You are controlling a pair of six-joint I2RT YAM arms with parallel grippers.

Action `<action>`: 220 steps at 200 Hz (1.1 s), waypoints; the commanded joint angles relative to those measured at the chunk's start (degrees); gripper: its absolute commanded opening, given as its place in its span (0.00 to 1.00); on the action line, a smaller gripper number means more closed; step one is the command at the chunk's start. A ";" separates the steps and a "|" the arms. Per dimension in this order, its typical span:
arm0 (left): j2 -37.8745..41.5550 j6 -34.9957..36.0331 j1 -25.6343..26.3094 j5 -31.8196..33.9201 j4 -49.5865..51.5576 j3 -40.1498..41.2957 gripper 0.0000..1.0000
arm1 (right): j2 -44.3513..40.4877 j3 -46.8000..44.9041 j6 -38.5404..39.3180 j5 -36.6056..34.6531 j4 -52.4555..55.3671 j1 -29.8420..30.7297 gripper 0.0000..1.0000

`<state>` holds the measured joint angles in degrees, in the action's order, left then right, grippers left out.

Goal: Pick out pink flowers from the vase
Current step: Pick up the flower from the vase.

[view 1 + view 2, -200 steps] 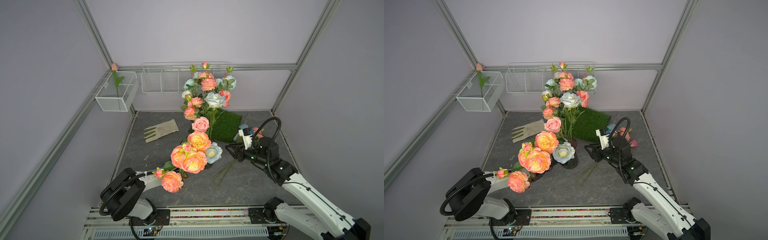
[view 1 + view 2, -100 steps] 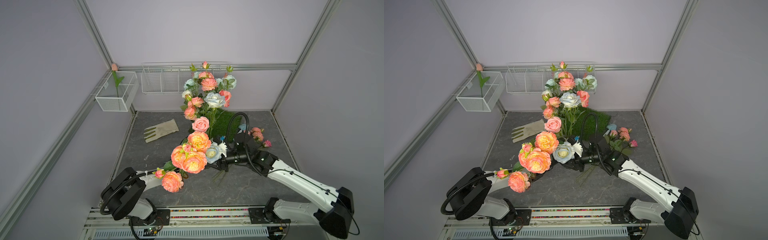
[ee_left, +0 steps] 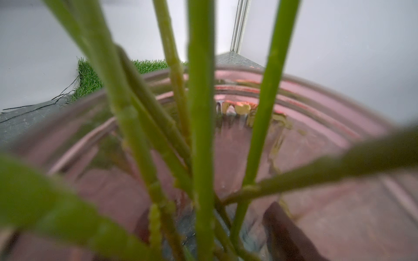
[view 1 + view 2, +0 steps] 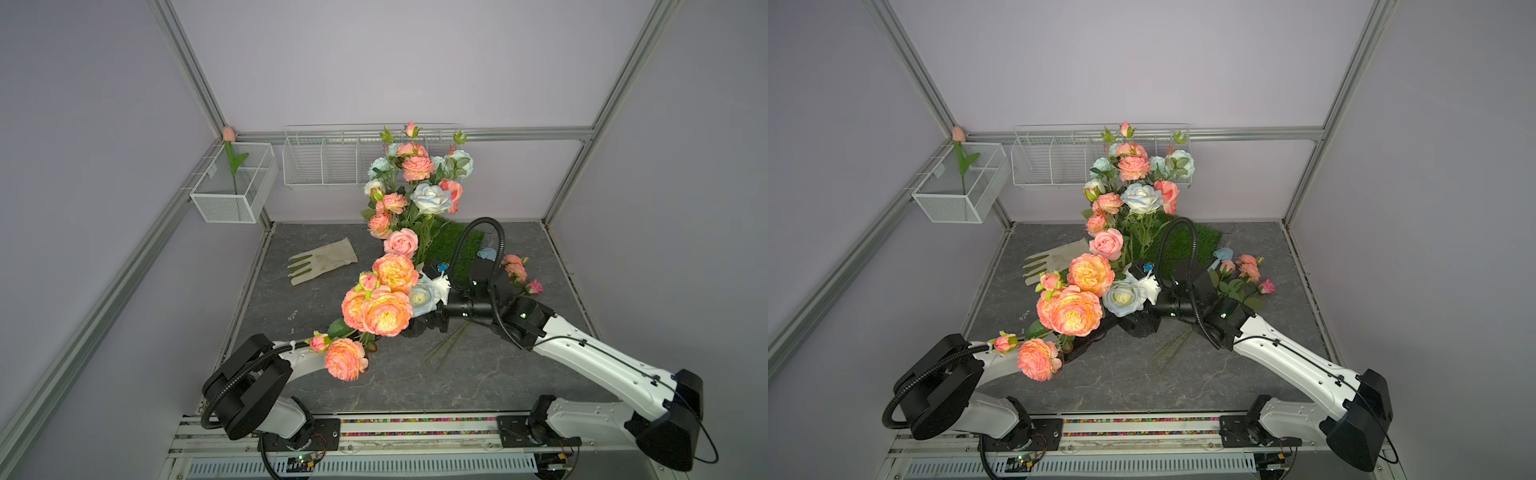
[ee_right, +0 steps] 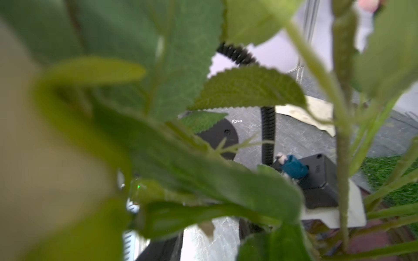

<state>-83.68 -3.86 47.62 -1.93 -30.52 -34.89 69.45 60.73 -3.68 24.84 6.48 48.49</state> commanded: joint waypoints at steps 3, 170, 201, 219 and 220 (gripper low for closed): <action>-3.07 -0.26 -0.24 -0.97 11.02 1.67 0.00 | 1.18 1.70 2.05 -3.95 -3.43 0.08 0.43; -3.42 -1.07 -0.25 -1.05 10.75 1.58 0.00 | -0.94 5.67 5.11 4.96 0.86 0.42 0.06; -3.33 -0.87 -0.25 -0.86 10.92 1.50 0.00 | -5.38 5.45 3.51 9.77 2.46 -1.50 0.06; -3.42 -0.85 -0.25 -0.87 11.01 1.44 0.00 | -7.20 5.62 2.06 13.03 2.57 -3.47 0.06; -3.42 -0.82 -0.25 -0.87 10.99 1.42 0.00 | -7.30 5.62 1.95 13.17 2.57 -3.52 0.06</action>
<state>-84.27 -3.73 47.37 -2.46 -31.33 -34.98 65.30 65.49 2.02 27.94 7.68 46.33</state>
